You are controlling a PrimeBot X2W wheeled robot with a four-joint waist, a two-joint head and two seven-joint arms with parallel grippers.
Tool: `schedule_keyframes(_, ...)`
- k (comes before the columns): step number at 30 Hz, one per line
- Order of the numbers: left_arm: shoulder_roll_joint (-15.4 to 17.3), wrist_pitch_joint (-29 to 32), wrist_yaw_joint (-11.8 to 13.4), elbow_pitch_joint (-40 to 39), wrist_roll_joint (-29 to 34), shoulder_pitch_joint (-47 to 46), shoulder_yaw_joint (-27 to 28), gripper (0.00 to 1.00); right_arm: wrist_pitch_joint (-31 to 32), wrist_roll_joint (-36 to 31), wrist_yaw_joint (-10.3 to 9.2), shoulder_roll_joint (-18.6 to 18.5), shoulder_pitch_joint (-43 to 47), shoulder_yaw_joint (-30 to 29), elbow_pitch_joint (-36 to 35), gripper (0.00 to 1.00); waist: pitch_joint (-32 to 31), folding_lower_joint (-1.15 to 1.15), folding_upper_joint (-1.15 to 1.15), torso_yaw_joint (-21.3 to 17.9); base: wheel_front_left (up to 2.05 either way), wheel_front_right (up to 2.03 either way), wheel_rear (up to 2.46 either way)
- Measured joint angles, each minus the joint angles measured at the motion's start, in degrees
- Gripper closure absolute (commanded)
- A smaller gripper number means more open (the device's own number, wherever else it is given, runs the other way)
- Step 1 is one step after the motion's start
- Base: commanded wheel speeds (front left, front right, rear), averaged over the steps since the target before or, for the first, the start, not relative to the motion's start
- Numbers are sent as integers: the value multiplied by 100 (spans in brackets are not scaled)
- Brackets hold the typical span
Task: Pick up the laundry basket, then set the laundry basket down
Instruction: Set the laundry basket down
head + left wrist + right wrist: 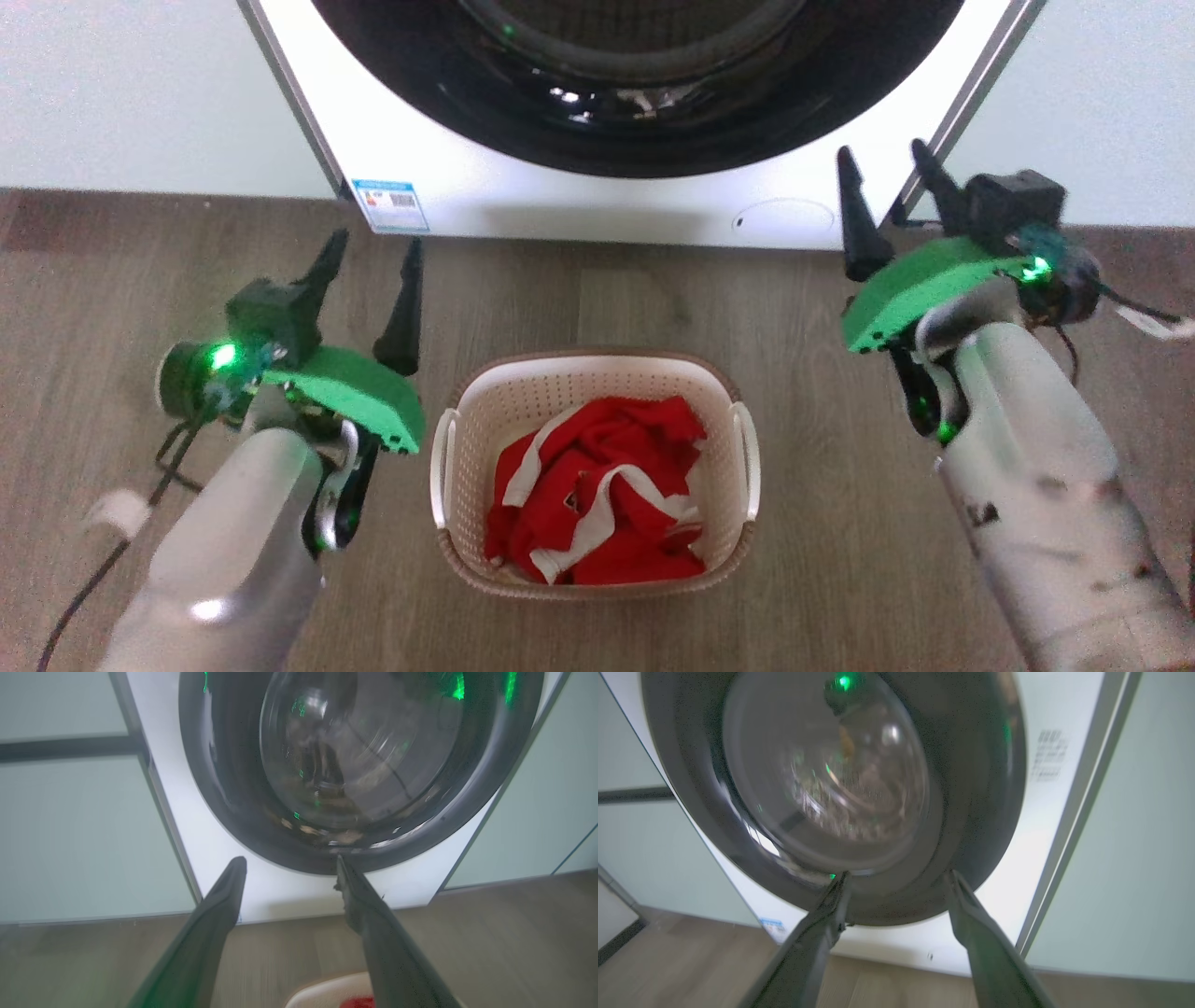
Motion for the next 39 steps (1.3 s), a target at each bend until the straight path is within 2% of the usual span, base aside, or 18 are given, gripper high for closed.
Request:
schedule_keyframes(4,-40,-10,-11,-746,478,489,576,0,-7,-270,0,2,631,-400,-944,0,-175,0,0,-22,0,0,0)
schedule_keyframes(9,-222,-25,-70,-1458,976,1136,1096,0,-8,-572,0,18,1355,-478,-1920,0,-350,0,0,-58,0,0,0)
schedule_keyframes(13,-413,-25,-260,-1844,1281,1641,1333,0,-34,-556,0,42,1883,-671,-2386,0,-459,0,0,-94,0,0,0)
schedule_keyframes(21,-838,-25,-445,-2104,1601,2448,1846,0,-45,-577,0,55,2806,-838,-2755,0,-609,0,0,-156,0,0,0)
schedule_keyframes(26,-1051,-25,-820,-2205,1709,2778,2127,0,-45,-605,0,99,3131,-987,-2867,0,-671,0,0,-197,0,0,0)
schedule_keyframes(30,-1148,-25,-1013,-2218,1807,2959,2275,0,-45,-657,0,110,3340,-979,-2929,0,-703,0,0,-211,0,0,0)
schedule_keyframes(39,-1232,-25,-1103,-2208,1992,3013,2394,0,-45,-666,0,125,3433,-995,-3045,0,-680,0,0,-183,0,0,0)
